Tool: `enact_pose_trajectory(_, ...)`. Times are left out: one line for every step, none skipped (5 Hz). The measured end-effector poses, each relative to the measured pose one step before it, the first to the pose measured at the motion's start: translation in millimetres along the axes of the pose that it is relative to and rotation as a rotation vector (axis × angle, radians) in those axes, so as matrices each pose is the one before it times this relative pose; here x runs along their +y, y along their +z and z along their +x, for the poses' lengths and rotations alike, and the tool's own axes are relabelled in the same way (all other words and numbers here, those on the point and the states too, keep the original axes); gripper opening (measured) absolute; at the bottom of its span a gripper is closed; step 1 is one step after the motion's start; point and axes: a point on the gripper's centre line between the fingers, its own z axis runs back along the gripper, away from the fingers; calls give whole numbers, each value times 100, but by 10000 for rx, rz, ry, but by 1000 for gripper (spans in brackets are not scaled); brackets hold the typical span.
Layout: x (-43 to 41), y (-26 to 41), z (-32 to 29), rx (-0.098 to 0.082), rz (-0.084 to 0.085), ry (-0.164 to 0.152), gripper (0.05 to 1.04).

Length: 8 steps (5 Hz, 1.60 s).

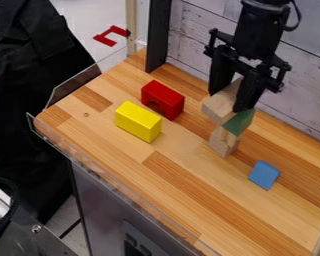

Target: Put the rectangular block on top of the green block

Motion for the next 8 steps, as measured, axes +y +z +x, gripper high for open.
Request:
enact_pose_trajectory(-75,-43,281,45,-31,5,546)
enact_pose_trajectory(23,-578,184,167,-25,29,546)
enact_pose_trajectory(30,-90,15,28,-21,4,546)
enact_pose_trajectory(-45,-43,13,9,-65,-20,596)
enact_pose_trajectory(213,-3,21,-39,-166,66,893)
enact_pose_trajectory(47,-429,-188,34,-87,135,1001)
enact_pose_trajectory(395,126,-234,-10,1,280,1000)
enact_pose_trajectory(395,1633,-464,-435,77,227,1000)
